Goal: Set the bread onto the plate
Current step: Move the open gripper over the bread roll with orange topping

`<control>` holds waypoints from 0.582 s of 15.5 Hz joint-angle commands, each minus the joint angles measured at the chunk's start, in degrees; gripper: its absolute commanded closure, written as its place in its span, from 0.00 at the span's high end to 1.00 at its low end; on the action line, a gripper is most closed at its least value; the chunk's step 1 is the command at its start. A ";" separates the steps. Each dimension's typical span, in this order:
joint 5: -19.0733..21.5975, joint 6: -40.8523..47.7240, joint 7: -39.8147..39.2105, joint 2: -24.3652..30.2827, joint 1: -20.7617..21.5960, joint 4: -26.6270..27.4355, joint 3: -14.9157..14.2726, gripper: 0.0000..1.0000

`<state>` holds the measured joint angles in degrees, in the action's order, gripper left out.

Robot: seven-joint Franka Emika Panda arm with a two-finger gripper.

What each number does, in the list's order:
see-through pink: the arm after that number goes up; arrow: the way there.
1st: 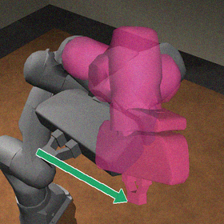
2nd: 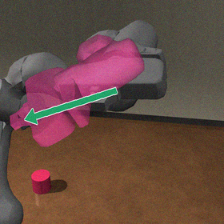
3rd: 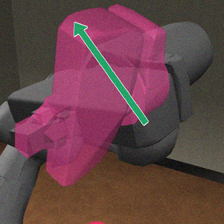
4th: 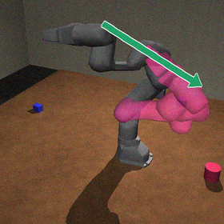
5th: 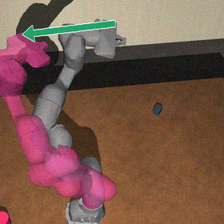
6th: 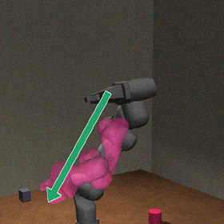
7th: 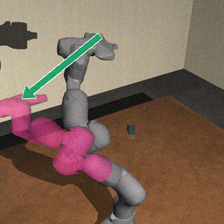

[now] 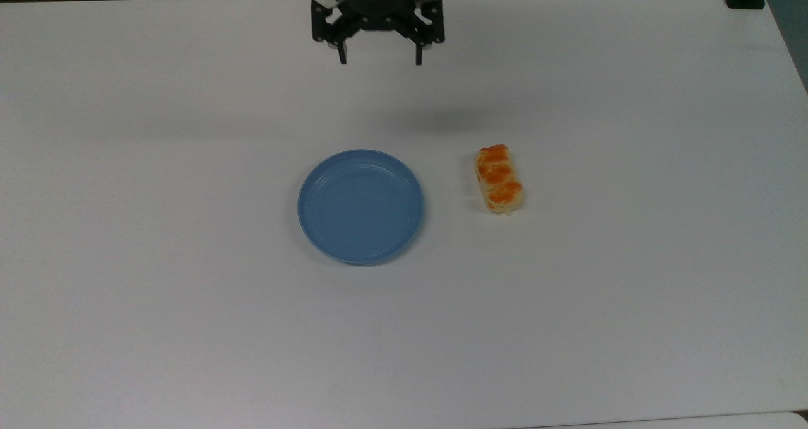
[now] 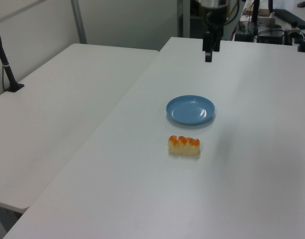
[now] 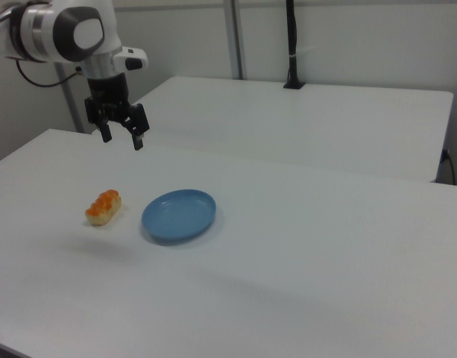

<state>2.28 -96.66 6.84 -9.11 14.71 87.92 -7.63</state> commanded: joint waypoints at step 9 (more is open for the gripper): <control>1.23 -5.01 0.71 -7.67 6.29 0.77 -0.10 1.00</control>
<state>2.44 -98.02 6.85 -14.64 19.00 87.99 -7.29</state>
